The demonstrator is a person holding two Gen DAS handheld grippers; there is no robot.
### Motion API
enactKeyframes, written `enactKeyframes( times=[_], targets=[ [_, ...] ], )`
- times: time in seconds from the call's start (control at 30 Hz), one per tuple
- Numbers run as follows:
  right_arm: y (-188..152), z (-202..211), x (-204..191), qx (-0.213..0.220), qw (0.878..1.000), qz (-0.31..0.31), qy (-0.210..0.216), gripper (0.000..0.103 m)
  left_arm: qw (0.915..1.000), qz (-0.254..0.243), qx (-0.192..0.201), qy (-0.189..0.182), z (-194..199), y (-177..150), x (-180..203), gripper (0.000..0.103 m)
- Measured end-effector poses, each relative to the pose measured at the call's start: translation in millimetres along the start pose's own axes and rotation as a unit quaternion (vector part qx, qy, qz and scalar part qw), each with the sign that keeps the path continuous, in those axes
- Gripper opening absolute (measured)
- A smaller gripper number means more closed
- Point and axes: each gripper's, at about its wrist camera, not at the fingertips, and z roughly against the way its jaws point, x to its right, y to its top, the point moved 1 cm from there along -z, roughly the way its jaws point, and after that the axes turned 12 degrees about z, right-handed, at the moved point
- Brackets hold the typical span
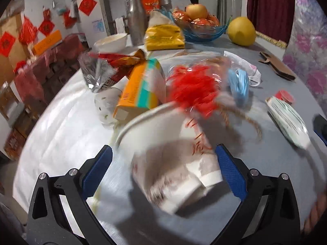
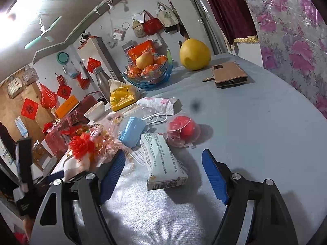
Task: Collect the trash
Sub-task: 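Grasp the white paper cup with the left tool while the right tool grasps the white packet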
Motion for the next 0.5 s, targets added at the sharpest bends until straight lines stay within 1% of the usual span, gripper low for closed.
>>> enactKeyframes(
  times=[0.07, 0.1, 0.17, 0.23, 0.33, 0.5],
  targets=[
    [0, 0, -1, 0.001, 1.0, 0.004, -0.002, 0.077, 0.9998, 0.012, -0.003, -0.016, 8, -7, -16, 0.097],
    [0, 0, -2, 0.0, 1.0, 0.006, -0.003, 0.077, 0.9996, 0.016, 0.0, -0.026, 13, -11, -23, 0.097],
    [0, 0, -4, 0.0, 1.0, 0.009, -0.006, 0.077, 0.9993, 0.012, 0.012, -0.034, 19, -14, -26, 0.097],
    [0, 0, -4, 0.0, 1.0, 0.011, -0.008, 0.078, 0.9992, -0.004, 0.028, -0.029, 22, -15, -21, 0.097],
    [0, 0, -4, -0.001, 1.0, 0.011, -0.007, 0.078, 0.9988, -0.016, 0.037, -0.027, 21, -16, -13, 0.097],
    [0, 0, -5, -0.002, 1.0, 0.015, -0.006, 0.082, 0.9991, -0.01, 0.034, -0.021, 7, -10, -5, 0.096]
  ],
)
